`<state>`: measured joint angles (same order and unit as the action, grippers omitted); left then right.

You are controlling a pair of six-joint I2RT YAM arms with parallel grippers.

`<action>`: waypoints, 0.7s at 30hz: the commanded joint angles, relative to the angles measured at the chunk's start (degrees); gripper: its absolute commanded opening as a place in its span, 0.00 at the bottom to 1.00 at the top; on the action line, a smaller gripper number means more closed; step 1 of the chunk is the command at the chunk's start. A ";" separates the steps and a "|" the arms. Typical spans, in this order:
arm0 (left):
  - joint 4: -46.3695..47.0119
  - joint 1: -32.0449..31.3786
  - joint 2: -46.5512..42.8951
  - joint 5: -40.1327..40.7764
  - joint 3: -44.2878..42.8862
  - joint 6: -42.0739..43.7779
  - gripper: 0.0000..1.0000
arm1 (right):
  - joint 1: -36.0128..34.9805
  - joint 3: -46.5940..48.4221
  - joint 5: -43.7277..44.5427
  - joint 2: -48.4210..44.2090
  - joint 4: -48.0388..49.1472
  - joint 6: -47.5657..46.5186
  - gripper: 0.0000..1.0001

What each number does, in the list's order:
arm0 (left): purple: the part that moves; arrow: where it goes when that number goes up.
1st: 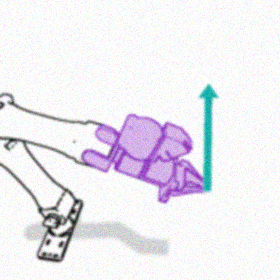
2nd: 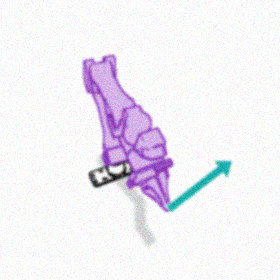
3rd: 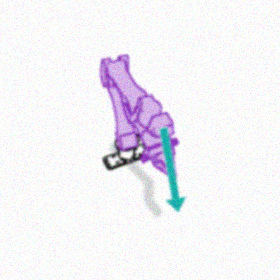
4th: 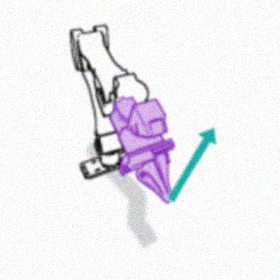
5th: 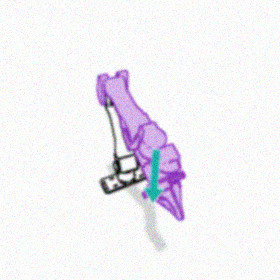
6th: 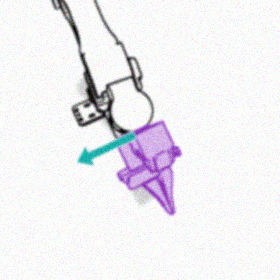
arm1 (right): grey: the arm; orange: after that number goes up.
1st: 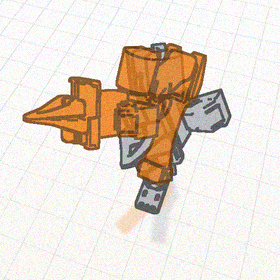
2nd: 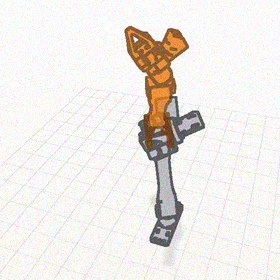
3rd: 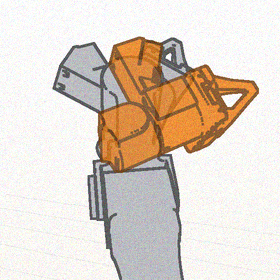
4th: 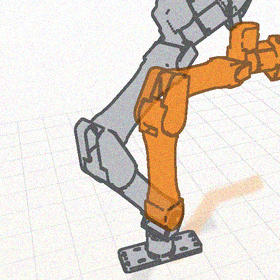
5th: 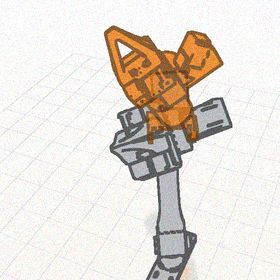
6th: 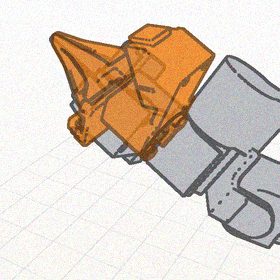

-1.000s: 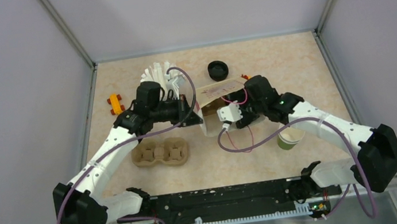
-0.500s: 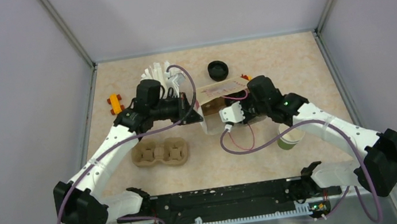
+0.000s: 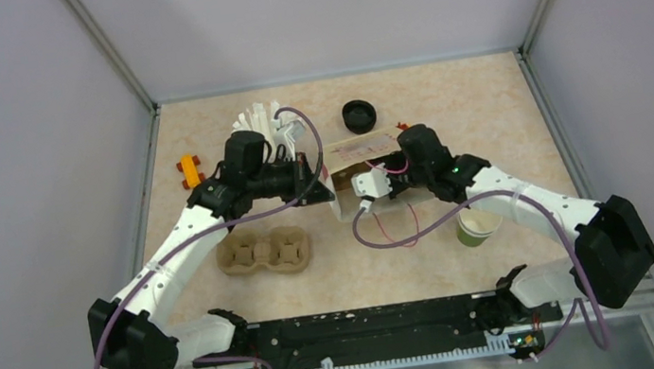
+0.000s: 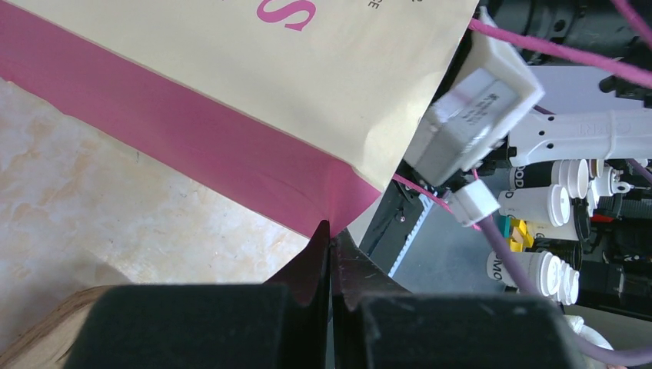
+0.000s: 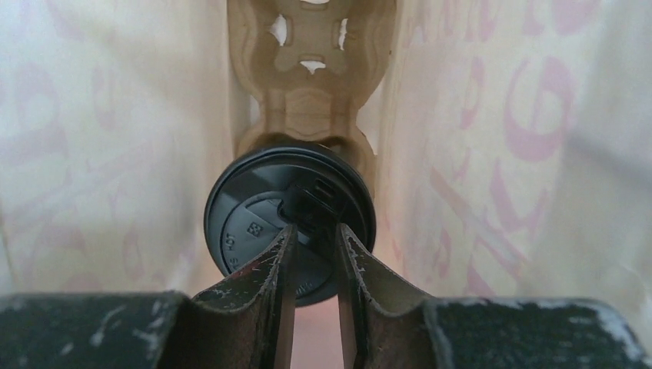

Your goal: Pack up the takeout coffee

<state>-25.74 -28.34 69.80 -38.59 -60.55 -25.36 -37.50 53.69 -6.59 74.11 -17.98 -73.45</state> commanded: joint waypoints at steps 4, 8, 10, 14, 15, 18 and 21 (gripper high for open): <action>0.15 -0.10 -1.24 -0.99 -1.76 0.51 0.00 | 0.08 -2.87 1.56 1.25 8.23 0.32 0.23; 0.45 -0.14 -1.42 -1.15 -1.78 0.08 0.00 | 0.58 -3.58 1.34 1.11 7.82 0.44 0.24; 0.74 -0.09 -1.44 -1.41 -1.53 -0.16 0.00 | 0.73 -4.61 1.58 1.01 8.42 0.12 0.24; -0.02 -0.14 -1.25 -1.57 -2.16 0.32 0.00 | 1.06 -6.68 1.48 0.82 10.68 0.53 0.24; -0.19 -0.06 -1.32 -1.55 -2.27 0.50 0.00 | 1.15 -6.88 1.61 0.89 11.10 0.58 0.24; -0.17 -0.09 -1.29 -1.84 -2.33 0.59 0.00 | 1.44 -7.24 1.91 1.15 11.91 0.61 0.24; -0.11 -0.14 -1.12 -2.18 -2.50 0.51 0.00 | 1.46 -6.14 1.55 0.65 10.59 0.90 0.24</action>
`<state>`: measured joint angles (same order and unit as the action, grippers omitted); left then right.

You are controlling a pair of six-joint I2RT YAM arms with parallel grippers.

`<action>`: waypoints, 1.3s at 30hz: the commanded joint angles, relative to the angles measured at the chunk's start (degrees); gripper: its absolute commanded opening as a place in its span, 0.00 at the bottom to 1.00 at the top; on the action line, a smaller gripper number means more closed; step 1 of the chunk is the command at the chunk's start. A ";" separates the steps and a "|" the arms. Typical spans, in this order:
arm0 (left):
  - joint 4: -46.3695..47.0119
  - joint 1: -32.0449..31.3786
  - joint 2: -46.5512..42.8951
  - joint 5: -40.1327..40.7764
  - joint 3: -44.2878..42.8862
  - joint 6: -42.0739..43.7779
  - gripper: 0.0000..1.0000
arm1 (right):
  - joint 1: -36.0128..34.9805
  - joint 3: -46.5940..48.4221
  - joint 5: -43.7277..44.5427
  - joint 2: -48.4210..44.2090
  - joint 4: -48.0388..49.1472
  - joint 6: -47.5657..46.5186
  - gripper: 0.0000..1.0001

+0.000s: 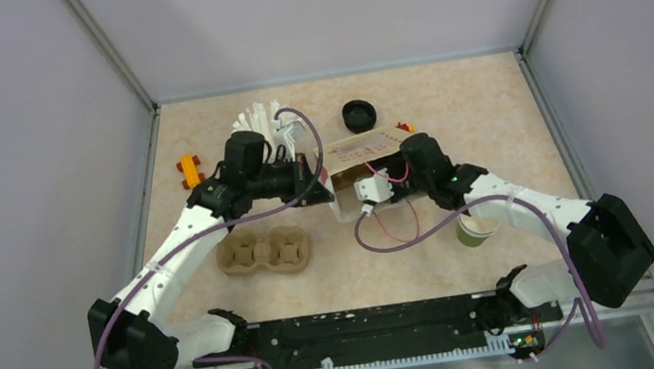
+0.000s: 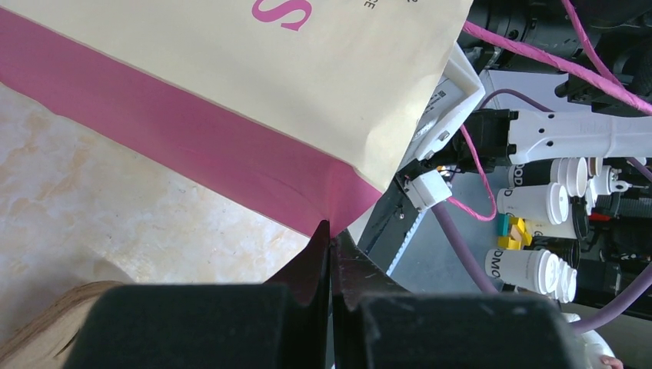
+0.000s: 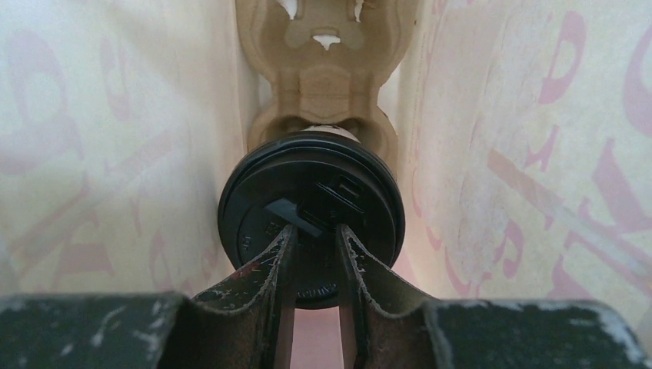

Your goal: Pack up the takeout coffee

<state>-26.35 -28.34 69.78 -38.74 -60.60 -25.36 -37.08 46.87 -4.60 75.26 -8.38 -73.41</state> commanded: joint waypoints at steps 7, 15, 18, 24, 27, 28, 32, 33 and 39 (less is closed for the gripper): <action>0.75 -0.14 -1.06 -1.36 -3.19 0.35 0.00 | 0.75 9.18 -2.62 -5.02 -13.61 3.66 0.31; 1.30 -0.12 -0.11 -0.95 -3.50 0.10 0.00 | 0.17 9.58 -3.10 -11.42 -23.28 4.71 0.33; 0.86 -0.14 0.08 -0.92 -3.83 -0.03 0.00 | 0.08 11.49 -4.11 -13.04 -24.39 6.94 0.33; -1.76 -0.12 0.71 -1.18 -6.39 0.22 0.00 | 0.08 18.62 -9.60 -16.94 -26.16 15.02 0.36; -2.83 -0.11 1.39 -1.96 -7.88 -1.04 0.00 | 0.07 20.92 -11.89 -19.11 -26.29 19.48 0.38; -2.94 -0.14 1.60 -2.27 -8.25 -1.61 0.00 | 0.02 21.93 -12.46 -19.68 -26.63 20.69 0.38; -4.48 -0.13 2.61 -3.10 -10.34 -4.05 0.00 | -0.01 24.41 -12.51 -21.41 -25.95 25.07 0.41; -5.09 -0.13 2.86 -3.17 -10.97 -4.54 0.00 | 0.06 24.88 -12.22 -21.83 -25.00 26.98 0.42; -8.80 0.00 4.84 -4.24 -14.67 -10.93 0.00 | -0.01 26.70 -6.44 -21.79 -21.58 32.40 0.43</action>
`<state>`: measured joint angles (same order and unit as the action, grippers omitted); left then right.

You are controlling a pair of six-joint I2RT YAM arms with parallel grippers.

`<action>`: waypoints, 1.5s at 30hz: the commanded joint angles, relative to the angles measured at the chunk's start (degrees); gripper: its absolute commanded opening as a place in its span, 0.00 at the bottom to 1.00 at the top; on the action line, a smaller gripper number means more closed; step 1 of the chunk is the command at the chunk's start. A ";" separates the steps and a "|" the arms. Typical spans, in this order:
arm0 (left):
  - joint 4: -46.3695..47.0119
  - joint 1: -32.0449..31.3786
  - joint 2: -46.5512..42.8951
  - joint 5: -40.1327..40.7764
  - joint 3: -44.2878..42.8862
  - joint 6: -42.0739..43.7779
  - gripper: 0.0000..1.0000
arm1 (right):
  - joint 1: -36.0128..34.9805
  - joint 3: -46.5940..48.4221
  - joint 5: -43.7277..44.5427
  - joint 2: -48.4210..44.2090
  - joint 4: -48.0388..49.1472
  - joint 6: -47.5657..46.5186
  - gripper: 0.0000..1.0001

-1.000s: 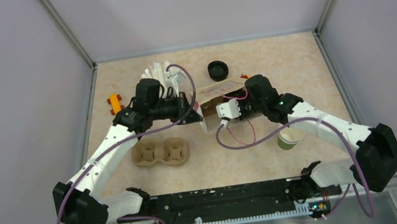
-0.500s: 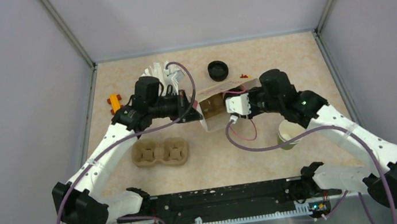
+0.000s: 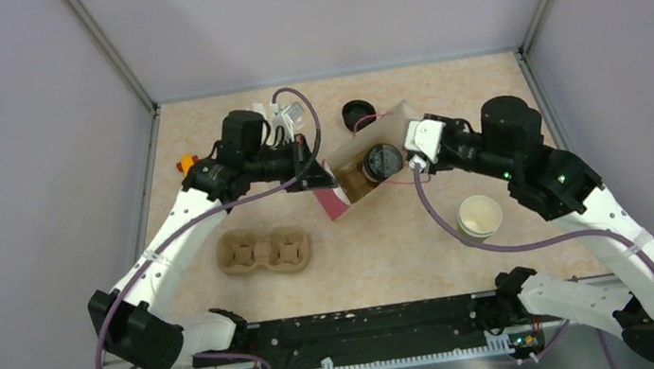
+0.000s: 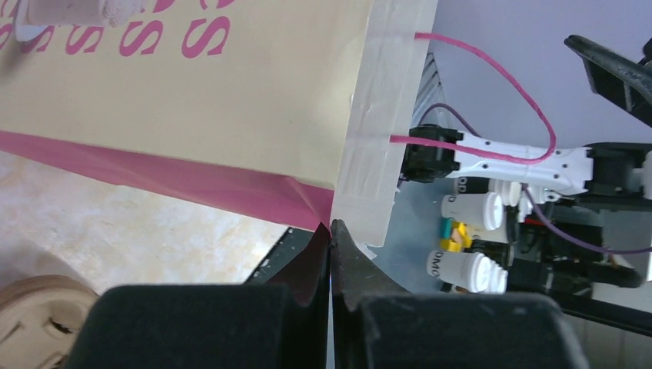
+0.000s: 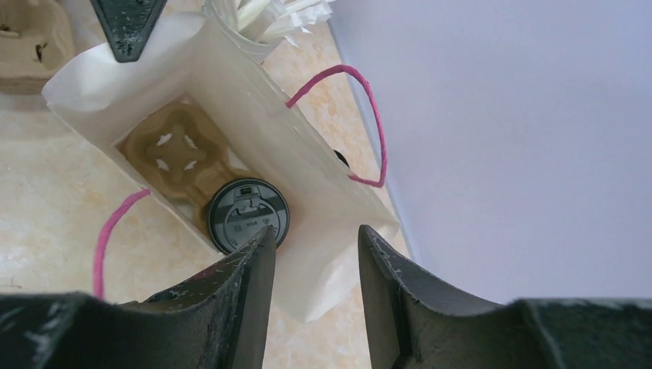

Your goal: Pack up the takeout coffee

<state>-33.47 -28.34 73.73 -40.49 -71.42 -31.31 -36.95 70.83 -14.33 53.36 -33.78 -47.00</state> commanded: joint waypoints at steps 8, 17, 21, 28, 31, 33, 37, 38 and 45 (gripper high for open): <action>-7.80 -0.01 2.43 -1.08 -6.94 -7.07 0.00 | -0.05 3.42 18.46 2.25 13.56 18.75 0.49; -11.34 0.26 1.81 3.17 -9.04 -8.32 0.31 | -0.05 4.06 26.41 4.40 15.98 26.79 0.58; -14.67 0.87 2.06 5.92 -13.09 -5.99 0.50 | -0.05 5.64 26.96 4.96 15.17 36.05 0.66; -17.15 1.70 2.18 16.35 -20.51 0.61 0.79 | -0.05 12.39 30.25 7.75 6.38 50.43 0.86; -17.68 1.99 3.17 25.57 -24.47 3.36 0.99 | -0.06 14.27 30.38 8.47 1.84 55.81 0.91; -18.74 2.26 4.59 32.45 -27.35 4.81 0.99 | -0.06 14.39 29.45 8.36 -0.02 58.62 0.92; -20.37 3.15 8.50 44.42 -32.22 7.23 0.99 | -0.06 13.42 28.95 6.74 -2.33 62.36 0.93; -20.32 3.73 9.28 45.72 -32.51 7.72 0.99 | -0.05 13.00 28.55 6.06 -2.35 62.89 0.93; -17.42 6.63 13.66 35.38 -31.63 11.51 0.92 | -0.05 9.20 23.71 2.16 -2.22 61.11 0.91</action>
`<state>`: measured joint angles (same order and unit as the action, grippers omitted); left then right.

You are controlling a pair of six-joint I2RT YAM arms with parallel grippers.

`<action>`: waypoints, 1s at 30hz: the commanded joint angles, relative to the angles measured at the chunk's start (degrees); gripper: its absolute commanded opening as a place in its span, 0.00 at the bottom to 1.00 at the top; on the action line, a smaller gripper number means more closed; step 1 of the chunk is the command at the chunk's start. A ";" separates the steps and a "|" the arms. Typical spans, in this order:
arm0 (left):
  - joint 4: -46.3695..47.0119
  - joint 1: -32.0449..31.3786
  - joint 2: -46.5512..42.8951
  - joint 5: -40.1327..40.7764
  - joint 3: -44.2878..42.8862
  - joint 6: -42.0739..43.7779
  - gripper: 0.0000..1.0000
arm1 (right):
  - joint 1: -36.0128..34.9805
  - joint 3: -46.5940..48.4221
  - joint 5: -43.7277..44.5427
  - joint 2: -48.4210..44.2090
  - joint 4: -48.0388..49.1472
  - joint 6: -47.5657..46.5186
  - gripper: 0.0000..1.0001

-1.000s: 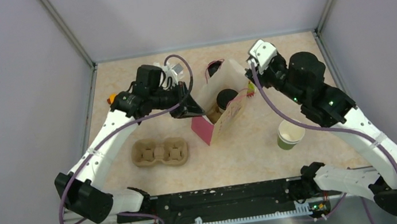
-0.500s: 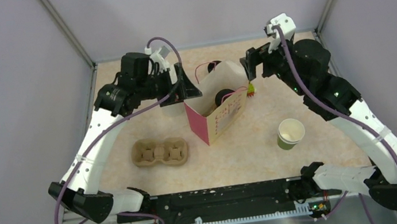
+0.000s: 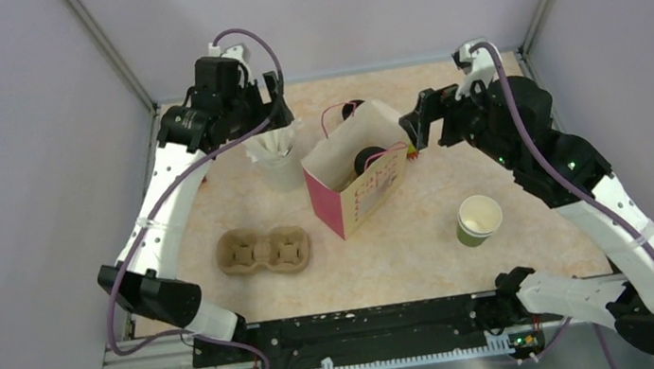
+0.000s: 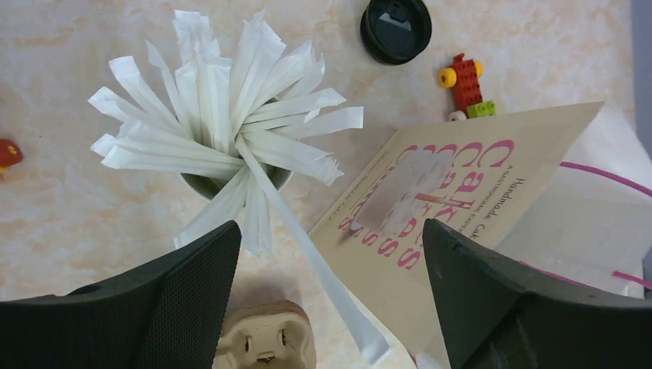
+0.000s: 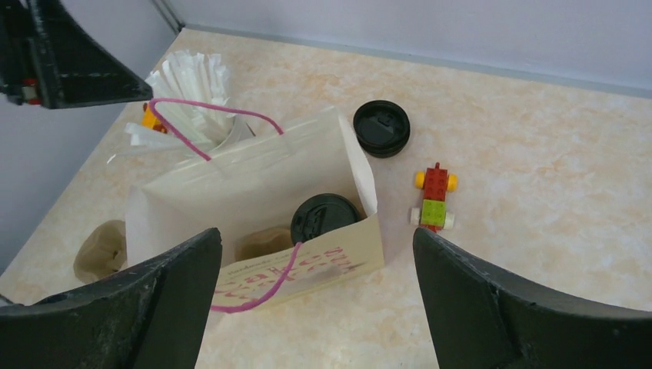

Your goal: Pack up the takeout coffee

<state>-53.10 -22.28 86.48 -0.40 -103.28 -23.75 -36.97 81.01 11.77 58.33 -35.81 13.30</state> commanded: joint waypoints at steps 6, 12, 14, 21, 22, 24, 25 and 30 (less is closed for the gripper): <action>-2.46 0.60 0.33 -8.38 2.19 2.61 0.75 | -0.03 -2.42 -0.91 -5.19 -0.71 -0.84 0.91; -5.77 0.59 -3.73 -6.95 7.28 2.08 0.70 | -0.03 -3.00 -0.23 -5.93 -1.32 -3.34 0.91; -5.22 0.63 -4.64 -8.05 8.52 2.29 0.66 | -0.03 -3.33 -0.30 -5.90 -1.12 -3.70 0.91; -0.98 0.59 -5.52 -12.27 10.28 2.13 0.52 | -0.03 -3.99 -1.42 -5.21 0.81 -3.35 0.91; -1.01 0.59 -5.32 -12.41 10.15 2.13 0.49 | -0.03 -3.95 -1.75 -5.00 0.84 -3.22 0.91; -1.29 0.62 -5.11 -11.72 10.07 2.41 0.47 | -0.03 -3.69 -2.17 -4.59 0.74 -3.14 0.91; -1.39 0.58 -5.14 -11.03 10.02 2.62 0.45 | -0.03 -3.46 -2.31 -4.39 0.67 -3.06 0.91; -1.05 0.63 -4.99 -9.86 8.43 3.82 0.27 | -0.04 -3.10 -2.91 -3.89 0.87 -2.89 0.90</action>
<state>-56.58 -21.67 82.24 -10.92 -93.08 -21.04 -36.97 77.23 9.93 54.11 -37.32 10.52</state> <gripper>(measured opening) 0.333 0.906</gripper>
